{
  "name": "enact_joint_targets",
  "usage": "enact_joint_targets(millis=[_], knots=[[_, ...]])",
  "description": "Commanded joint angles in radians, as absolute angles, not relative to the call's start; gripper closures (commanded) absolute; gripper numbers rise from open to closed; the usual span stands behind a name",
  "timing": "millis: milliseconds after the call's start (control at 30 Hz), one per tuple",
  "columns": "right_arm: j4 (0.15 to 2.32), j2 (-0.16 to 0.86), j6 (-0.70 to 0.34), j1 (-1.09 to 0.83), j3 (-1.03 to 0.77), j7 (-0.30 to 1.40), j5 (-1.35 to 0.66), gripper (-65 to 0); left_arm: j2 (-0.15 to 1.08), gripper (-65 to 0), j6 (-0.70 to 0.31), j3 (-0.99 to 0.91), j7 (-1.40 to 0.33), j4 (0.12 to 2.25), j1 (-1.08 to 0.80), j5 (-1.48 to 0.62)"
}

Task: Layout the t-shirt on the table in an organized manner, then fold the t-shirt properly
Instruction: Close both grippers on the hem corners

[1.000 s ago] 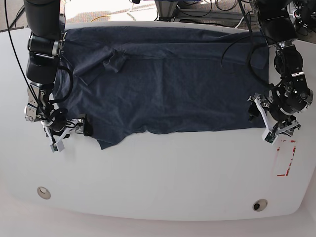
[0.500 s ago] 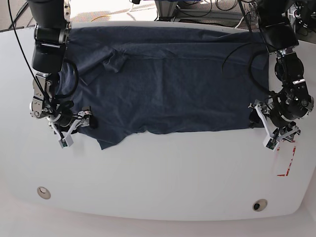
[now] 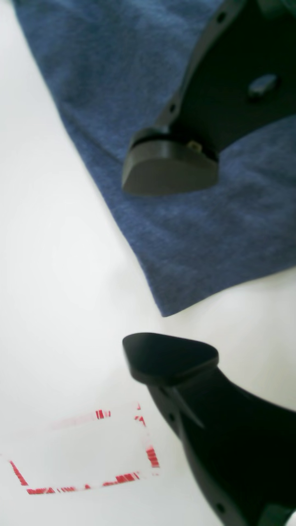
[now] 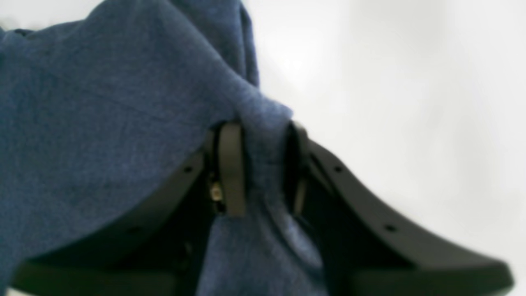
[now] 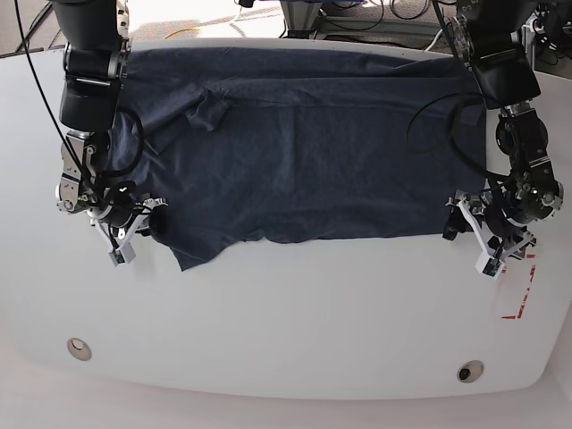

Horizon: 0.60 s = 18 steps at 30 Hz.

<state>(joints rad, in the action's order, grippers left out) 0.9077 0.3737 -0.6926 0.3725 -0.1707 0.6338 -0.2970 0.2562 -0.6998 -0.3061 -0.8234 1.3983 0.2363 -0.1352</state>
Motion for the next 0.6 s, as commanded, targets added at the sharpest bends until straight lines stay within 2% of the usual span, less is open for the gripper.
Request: enact_joint_targets(millis=[0, 567], knots=[[0.918, 0.387, -0.698, 0.39, -0.174, 0.639, -0.303, -7.1, 0.269, -48.5, -0.698, -0.311, -0.782, 1.356, 0.268, -0.14], [0.918, 0.387, -0.698, 0.389, -0.173, 0.639, -0.302, -7.1, 0.289, -48.5, -0.698, -0.312, -0.662, 1.136, 0.332, -0.053]])
